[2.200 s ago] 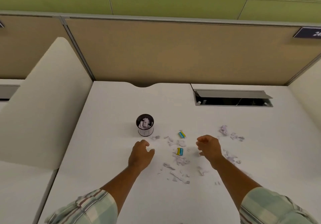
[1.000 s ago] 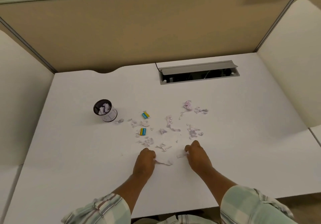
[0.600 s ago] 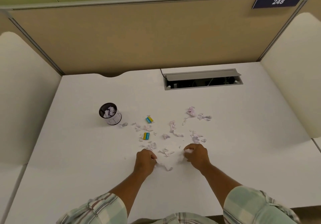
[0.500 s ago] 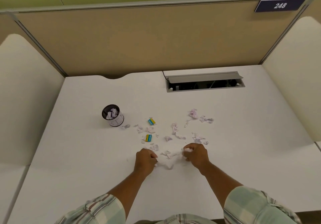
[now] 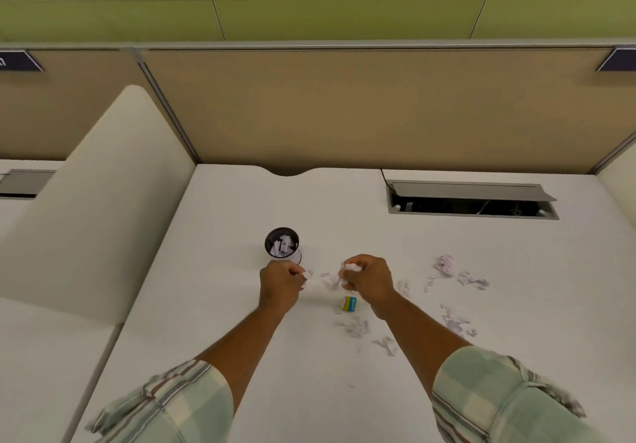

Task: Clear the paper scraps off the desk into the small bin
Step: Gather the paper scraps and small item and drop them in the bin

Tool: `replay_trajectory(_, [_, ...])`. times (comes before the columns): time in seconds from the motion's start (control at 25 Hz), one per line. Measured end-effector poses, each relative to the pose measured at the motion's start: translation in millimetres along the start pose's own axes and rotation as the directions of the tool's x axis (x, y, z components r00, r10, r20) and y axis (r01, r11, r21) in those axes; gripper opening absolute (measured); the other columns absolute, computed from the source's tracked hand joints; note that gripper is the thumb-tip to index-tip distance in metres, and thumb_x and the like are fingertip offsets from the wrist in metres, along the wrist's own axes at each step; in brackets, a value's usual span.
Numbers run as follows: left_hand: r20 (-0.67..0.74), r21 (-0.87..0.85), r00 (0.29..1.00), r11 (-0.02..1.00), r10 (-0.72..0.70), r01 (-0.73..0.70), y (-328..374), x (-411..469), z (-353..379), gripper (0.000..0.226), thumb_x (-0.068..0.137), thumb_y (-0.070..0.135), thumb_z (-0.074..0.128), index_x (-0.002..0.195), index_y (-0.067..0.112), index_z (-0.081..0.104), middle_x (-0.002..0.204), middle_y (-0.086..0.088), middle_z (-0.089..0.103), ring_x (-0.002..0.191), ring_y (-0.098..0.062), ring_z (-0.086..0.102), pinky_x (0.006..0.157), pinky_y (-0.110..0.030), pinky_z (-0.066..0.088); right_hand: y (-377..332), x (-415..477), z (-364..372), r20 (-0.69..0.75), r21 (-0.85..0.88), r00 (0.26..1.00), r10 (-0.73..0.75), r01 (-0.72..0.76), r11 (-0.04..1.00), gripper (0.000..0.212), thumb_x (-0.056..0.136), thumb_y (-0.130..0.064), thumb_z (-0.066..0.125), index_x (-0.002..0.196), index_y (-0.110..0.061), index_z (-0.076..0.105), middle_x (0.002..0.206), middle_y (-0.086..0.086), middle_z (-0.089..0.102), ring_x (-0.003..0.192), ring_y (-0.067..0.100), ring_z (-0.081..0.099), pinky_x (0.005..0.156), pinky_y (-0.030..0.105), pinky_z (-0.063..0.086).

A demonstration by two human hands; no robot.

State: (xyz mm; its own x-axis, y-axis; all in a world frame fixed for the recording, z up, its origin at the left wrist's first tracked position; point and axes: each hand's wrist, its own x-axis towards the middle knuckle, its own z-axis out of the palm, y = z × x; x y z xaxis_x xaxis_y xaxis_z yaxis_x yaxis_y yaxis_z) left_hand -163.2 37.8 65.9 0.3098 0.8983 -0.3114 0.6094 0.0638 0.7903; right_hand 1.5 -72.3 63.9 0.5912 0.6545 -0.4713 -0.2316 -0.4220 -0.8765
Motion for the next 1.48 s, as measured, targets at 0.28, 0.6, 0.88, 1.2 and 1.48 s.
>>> replay_trajectory(0.28, [-0.126, 0.108, 0.992, 0.994, 0.026, -0.012, 4.6, 66.1, -44.4, 0.004, 0.076, 0.011, 0.08, 0.079, 0.009, 0.081, 0.077, -0.008, 0.078, 0.068, -0.021, 0.069, 0.071, -0.029, 0.059, -50.4, 46.3, 87.1, 0.028, -0.142, 0.997, -0.073, 0.077, 0.987, 0.011, 0.078, 0.004, 0.074, 0.087, -0.002, 0.075, 0.079, 0.018, 0.074, 0.063, 0.025, 0.069, 0.072, 0.041, 0.066])
replay_trajectory(0.6, [-0.048, 0.139, 0.998, 0.99, -0.029, 0.035, 4.0, 98.0, -54.3, 0.008, 0.08, 0.003, 0.073, 0.083, 0.006, 0.08, 0.072, -0.009, 0.071, 0.062, -0.019, 0.065, 0.053, -0.017, 0.049, -61.3, 73.7, 134.3, 0.132, -0.46, 0.977, -0.168, 0.21, 0.863, 0.031, 0.081, -0.007, 0.076, 0.111, -0.013, 0.073, 0.114, 0.007, 0.071, 0.101, 0.025, 0.067, 0.089, 0.034, 0.058])
replay_trajectory(0.88, [-0.049, 0.086, 0.999, 0.996, 0.003, 0.001, -0.5, 101.6, -60.0, 0.022, 0.082, -0.009, 0.065, 0.096, 0.002, 0.078, 0.096, -0.015, 0.077, 0.087, -0.031, 0.074, 0.083, -0.044, 0.063, -59.6, 69.4, 135.6, 0.112, -0.569, 0.969, -0.221, 0.245, 0.785, 0.026, 0.086, -0.015, 0.074, 0.112, -0.014, 0.072, 0.108, 0.003, 0.071, 0.089, 0.013, 0.061, 0.064, 0.009, 0.04])
replay_trajectory(1.2, [-0.093, 0.116, 0.991, 0.99, 0.093, -0.082, 5.2, 75.2, -43.5, 0.019, 0.084, 0.002, 0.063, 0.079, 0.012, 0.079, 0.082, -0.004, 0.077, 0.073, -0.018, 0.07, 0.067, -0.025, 0.059, -46.0, 56.4, 90.8, 0.027, -0.554, 0.958, -0.285, 0.252, 0.793, 0.014, 0.09, -0.01, 0.07, 0.103, -0.013, 0.074, 0.102, 0.003, 0.073, 0.09, 0.017, 0.065, 0.085, 0.033, 0.059])
replay_trajectory(1.48, [-0.051, 0.189, 0.972, 0.958, 0.228, -0.215, -7.2, 39.8, -8.9, 0.016, 0.086, 0.015, 0.065, 0.073, 0.017, 0.072, 0.068, 0.003, 0.071, 0.063, -0.012, 0.062, 0.068, -0.018, 0.053, -14.8, 43.3, 26.7, 0.009, -0.576, 0.961, -0.277, 0.232, 0.784, 0.015, 0.093, -0.01, 0.066, 0.106, -0.013, 0.073, 0.106, 0.003, 0.073, 0.094, 0.014, 0.064, 0.09, 0.026, 0.052])
